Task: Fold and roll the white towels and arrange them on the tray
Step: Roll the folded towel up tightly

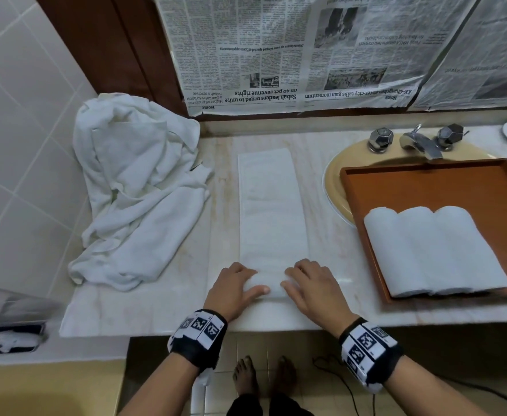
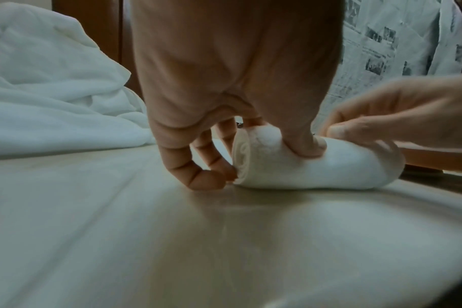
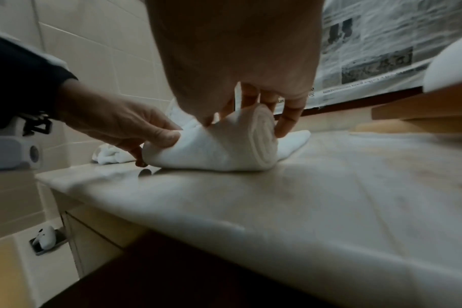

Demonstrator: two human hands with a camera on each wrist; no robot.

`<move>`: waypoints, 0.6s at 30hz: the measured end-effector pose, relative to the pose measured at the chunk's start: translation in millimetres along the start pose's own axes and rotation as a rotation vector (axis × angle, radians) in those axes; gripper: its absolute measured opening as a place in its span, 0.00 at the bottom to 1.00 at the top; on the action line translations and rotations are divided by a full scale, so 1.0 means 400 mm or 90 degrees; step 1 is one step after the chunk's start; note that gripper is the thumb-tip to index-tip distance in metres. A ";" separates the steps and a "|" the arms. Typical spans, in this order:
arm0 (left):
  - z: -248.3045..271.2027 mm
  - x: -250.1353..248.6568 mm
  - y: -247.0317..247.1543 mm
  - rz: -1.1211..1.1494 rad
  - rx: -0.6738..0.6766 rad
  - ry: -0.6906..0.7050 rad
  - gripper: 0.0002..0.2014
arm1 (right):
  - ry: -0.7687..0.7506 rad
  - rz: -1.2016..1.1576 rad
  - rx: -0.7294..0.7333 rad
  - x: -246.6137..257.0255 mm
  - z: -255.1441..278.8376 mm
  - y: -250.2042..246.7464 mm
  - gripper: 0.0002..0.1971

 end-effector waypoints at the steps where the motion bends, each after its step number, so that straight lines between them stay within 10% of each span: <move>1: -0.005 0.004 -0.001 0.010 0.007 -0.007 0.37 | -0.016 0.005 0.018 0.000 0.008 0.009 0.20; 12: 0.014 -0.033 -0.005 -0.094 -0.092 0.092 0.35 | 0.222 -0.300 0.269 -0.098 -0.039 0.063 0.23; 18: -0.022 -0.022 0.000 0.002 -0.006 0.035 0.40 | 0.058 0.009 0.131 -0.011 -0.027 0.008 0.17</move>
Point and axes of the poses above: each hand's wrist, its own z-axis away from the middle knuckle, its own y-axis out of the palm, x = y × z, the point moved 9 cm from there along -z, towards the middle knuckle, and after that the axes turned 2 degrees about x, right-handed, at the moved point
